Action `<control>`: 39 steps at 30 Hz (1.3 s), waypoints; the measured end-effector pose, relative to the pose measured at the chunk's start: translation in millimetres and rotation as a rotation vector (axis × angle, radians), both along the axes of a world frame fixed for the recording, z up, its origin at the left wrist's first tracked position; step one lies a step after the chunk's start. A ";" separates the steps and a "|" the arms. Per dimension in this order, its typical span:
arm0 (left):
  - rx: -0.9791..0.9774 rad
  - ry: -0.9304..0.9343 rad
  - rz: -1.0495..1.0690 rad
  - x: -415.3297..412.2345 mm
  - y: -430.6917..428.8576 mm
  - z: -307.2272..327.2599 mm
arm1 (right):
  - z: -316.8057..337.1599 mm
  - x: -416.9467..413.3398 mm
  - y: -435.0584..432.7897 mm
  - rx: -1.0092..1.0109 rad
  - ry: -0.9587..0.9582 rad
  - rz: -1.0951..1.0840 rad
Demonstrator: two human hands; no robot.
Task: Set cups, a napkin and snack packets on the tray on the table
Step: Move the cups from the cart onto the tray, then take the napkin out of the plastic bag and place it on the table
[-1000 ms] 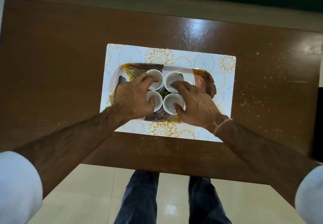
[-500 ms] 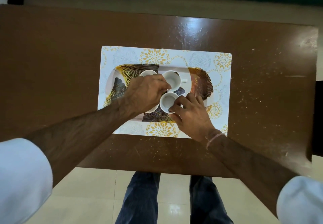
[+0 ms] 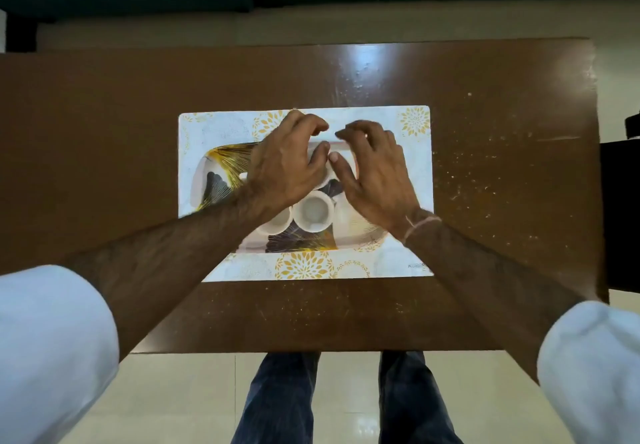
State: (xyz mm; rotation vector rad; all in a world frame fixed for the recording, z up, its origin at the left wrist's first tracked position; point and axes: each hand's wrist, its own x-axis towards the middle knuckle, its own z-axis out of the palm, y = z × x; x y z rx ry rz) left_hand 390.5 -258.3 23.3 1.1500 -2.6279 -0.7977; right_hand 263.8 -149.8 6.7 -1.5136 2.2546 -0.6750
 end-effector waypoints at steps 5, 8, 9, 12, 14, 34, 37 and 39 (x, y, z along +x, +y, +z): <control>-0.020 -0.081 -0.087 -61.7 7.1 -1.0 | 5.1 -70.9 3.7 0.093 0.065 -0.134; -0.030 -0.132 -0.142 -109.6 22.7 -0.8 | 8.7 -119.7 29.7 0.123 0.085 -0.178; -0.022 -0.122 -0.170 -127.4 31.3 0.3 | 9.5 -136.6 42.1 0.130 0.096 -0.192; 0.017 -0.083 -0.254 -182.5 59.4 1.3 | 10.1 -186.7 82.1 0.142 0.131 -0.253; 0.027 -0.075 -0.316 -223.3 82.9 -1.1 | 8.7 -221.5 112.9 0.170 0.156 -0.314; -0.048 -0.111 -0.819 -501.6 347.5 -41.1 | -29.2 -419.3 405.4 0.295 0.162 -0.856; 0.018 -0.162 -0.899 -511.6 375.6 -48.7 | -36.3 -422.1 431.6 0.310 0.121 -0.935; 0.054 -0.220 -0.961 -515.0 389.9 -54.0 | -40.6 -422.9 444.9 0.314 0.097 -0.991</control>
